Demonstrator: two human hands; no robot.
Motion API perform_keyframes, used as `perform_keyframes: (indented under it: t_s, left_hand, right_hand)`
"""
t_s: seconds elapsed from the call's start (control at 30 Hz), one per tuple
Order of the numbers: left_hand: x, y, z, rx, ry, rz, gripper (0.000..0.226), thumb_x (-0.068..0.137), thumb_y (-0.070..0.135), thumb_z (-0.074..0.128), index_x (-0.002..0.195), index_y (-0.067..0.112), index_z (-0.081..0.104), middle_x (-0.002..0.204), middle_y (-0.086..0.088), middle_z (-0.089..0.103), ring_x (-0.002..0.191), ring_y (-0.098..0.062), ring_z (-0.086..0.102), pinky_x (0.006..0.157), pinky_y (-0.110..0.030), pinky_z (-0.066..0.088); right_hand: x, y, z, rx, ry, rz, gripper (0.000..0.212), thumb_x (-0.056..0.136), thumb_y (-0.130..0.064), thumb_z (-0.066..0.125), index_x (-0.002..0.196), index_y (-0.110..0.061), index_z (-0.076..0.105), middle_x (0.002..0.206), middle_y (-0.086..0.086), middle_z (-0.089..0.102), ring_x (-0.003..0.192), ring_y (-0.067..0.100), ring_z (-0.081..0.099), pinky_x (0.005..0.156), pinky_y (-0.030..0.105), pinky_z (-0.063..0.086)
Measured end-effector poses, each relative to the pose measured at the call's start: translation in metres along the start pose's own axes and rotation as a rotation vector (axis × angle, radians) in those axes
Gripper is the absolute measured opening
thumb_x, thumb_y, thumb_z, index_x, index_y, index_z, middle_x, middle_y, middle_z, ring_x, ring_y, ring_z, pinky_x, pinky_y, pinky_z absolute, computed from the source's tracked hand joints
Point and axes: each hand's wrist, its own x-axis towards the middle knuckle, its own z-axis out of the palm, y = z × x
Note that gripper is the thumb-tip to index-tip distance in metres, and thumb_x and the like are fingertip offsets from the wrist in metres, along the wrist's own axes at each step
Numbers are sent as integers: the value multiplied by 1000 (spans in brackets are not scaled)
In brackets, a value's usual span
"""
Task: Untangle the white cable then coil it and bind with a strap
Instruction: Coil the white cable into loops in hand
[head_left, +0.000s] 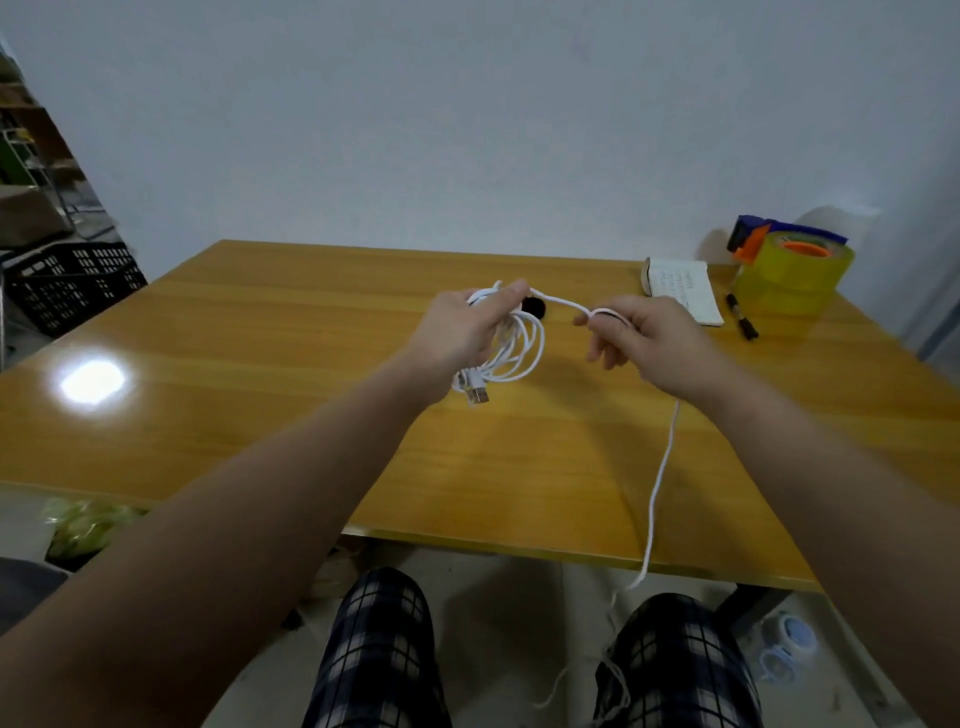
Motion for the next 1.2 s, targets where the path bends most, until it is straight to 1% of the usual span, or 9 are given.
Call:
perform_keyframes:
  t_s: [0.2,0.33,0.4,0.47,0.57,0.73,0.9,1.0,1.2]
  left_hand:
    - [5,-20,9,70,201,-103,50,85,43,65,46,22,41,50,3,26,44,-12,21,45,-24,20]
    - [10,-45,12,51,406,-259,39,85,45,64,69,13,48,59,-2,40,51,-17,38,53,-28,30]
    - [14,-55,5,-41,538,-353,48,86,44,63,108,2,57,90,-12,61,77,-25,60,65,-31,43]
    - [17,-58,-7,-90,585,-388,62,86,42,64,128,0,49,109,-17,61,75,-23,59,61,-31,45]
    - [20,-57,-17,-127,540,-355,53,85,38,66,121,0,56,89,-11,65,51,-13,40,47,-24,32]
    - [17,-51,-13,-43,275,-251,42,85,39,65,60,20,38,46,6,27,40,-12,22,47,-25,20]
    - [13,-40,1,-2,210,-142,47,86,32,66,56,21,31,44,7,26,39,-10,21,42,-22,19]
    - [11,-36,9,-23,212,-112,48,86,32,66,55,20,32,42,7,28,37,-10,24,42,-21,19]
    - [13,-30,2,-61,227,-115,47,85,38,66,55,20,35,46,5,25,40,-11,20,41,-21,19]
  right_hand:
    - [11,6,20,264,409,136,23,98,-16,45,95,-11,68,83,4,69,76,8,64,79,27,52]
    - [11,14,37,329,570,228,20,96,-16,49,89,-10,66,73,2,66,64,12,62,64,30,54]
    - [7,21,37,368,621,305,22,96,-20,49,87,-8,65,70,3,65,60,15,61,57,28,53]
    - [4,33,29,292,563,379,26,96,-22,49,89,-4,67,69,4,65,55,17,59,52,29,51]
    - [0,50,20,41,304,529,31,96,-23,48,91,-1,69,64,4,61,51,17,53,49,26,45]
    - [1,42,25,-265,7,432,23,96,-15,50,109,-8,66,98,2,64,91,18,57,76,29,44]
    - [2,-4,40,465,118,413,36,99,-39,36,116,-16,58,105,4,66,101,18,62,88,26,49]
    - [-2,-16,54,410,-60,402,40,90,-48,51,119,-20,50,108,5,65,100,20,64,91,37,51]
    - [-7,-19,76,556,-95,477,33,89,-4,59,119,-9,47,83,10,59,46,9,51,39,21,44]
